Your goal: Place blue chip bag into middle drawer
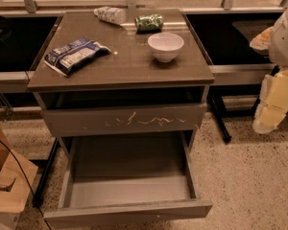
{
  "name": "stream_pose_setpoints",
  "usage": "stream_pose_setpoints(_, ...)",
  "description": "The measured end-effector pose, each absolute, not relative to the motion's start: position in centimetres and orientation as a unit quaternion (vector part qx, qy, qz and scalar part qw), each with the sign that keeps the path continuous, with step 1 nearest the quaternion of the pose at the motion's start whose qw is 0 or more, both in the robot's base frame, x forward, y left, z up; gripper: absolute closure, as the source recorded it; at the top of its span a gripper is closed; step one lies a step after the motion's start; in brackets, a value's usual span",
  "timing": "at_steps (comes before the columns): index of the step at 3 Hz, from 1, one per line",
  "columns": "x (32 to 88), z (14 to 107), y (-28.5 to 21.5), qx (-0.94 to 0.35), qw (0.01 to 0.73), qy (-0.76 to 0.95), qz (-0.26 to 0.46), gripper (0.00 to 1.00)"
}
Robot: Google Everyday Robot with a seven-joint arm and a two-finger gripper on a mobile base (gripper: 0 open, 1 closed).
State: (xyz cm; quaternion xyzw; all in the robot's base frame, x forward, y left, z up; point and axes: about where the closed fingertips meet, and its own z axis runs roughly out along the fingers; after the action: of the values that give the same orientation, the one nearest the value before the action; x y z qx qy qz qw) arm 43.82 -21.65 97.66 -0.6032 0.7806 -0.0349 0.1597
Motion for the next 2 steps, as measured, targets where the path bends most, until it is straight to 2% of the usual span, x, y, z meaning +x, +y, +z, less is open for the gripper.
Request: stream_pose_setpoints(2, 44.85, 97.62, -20.84, -0.604, 0.179, 0.776, -0.025, 0.00)
